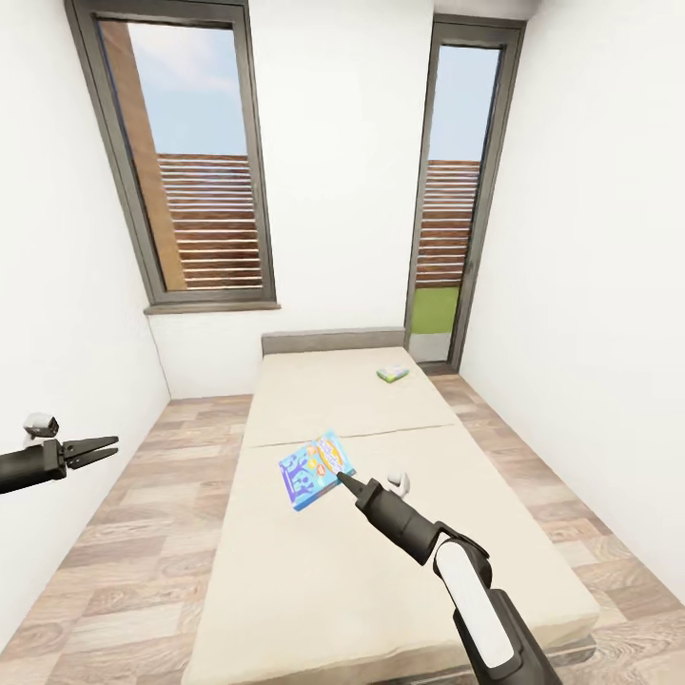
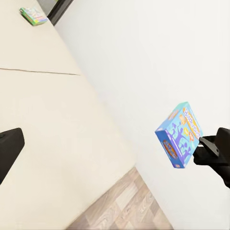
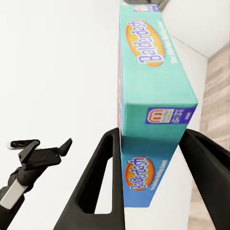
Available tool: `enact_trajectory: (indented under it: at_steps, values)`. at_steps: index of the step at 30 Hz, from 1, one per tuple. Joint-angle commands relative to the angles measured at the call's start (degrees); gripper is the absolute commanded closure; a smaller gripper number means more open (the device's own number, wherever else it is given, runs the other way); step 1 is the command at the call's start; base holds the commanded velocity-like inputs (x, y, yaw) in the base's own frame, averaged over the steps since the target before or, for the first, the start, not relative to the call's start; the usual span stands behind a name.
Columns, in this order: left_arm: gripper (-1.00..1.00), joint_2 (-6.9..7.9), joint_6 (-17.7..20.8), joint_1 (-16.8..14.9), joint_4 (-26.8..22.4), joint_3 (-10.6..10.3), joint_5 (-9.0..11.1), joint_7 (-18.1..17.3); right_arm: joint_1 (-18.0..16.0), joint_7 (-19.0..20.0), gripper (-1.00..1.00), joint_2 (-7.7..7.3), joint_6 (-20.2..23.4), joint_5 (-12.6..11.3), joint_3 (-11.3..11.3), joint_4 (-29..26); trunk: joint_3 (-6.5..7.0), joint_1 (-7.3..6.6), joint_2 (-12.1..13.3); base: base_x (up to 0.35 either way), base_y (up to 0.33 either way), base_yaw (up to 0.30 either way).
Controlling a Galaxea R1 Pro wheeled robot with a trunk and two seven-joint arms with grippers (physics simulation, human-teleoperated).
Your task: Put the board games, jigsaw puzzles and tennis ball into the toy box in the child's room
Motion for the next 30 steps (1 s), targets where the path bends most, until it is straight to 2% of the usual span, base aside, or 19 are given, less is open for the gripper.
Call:
enact_trajectory:
  at_steps: [1,6,30]
  values:
    - [-1.00,0.03,0.61,-0.02,-0.01,0.01,-0.02,-0.24,-0.07,0.03,1.00,0.03,0.32,-0.33,-0.06,0.00,0.13,-0.21,0.34,0.000,0.000,-0.278]
    - [-1.00,0.03,0.61,-0.02,-0.01,0.01,-0.02,-0.24,-0.04,0.03,1.00,0.03,0.32,-0.33,-0.06,0.00,1.23,-1.31,2.35,0.000,0.000,-0.278]
    - [-1.00,0.03,0.58,-0.02,-0.01,0.01,-0.02,-0.24,-0.04,0.03,1.00,0.00,0.32,-0.31,-0.06,0.00,2.31,-1.31,2.35,0.000,0.000,-0.273]
